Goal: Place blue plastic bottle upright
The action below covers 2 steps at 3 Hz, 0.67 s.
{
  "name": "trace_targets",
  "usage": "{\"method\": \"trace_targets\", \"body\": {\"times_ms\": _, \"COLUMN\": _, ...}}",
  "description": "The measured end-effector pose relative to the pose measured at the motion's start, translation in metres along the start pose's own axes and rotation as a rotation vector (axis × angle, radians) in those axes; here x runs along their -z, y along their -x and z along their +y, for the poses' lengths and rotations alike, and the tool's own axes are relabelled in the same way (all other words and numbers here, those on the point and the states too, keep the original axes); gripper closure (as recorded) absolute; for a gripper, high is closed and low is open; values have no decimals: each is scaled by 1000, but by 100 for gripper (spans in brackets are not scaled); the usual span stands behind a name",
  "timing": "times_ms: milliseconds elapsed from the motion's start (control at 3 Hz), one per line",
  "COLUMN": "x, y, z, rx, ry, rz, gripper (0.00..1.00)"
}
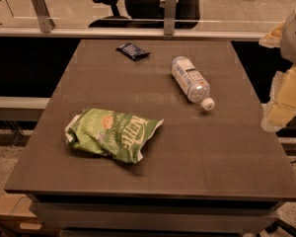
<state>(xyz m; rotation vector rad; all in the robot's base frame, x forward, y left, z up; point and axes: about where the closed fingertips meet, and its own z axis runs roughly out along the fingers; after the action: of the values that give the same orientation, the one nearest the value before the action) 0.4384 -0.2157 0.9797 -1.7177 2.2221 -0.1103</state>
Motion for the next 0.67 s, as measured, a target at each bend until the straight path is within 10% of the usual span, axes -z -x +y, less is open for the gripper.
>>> {"method": "trace_targets", "body": {"times_ms": 667, "x": 6, "y": 4, "z": -5, "rx": 40, "ry": -22, "rz": 10, "gripper": 0}}
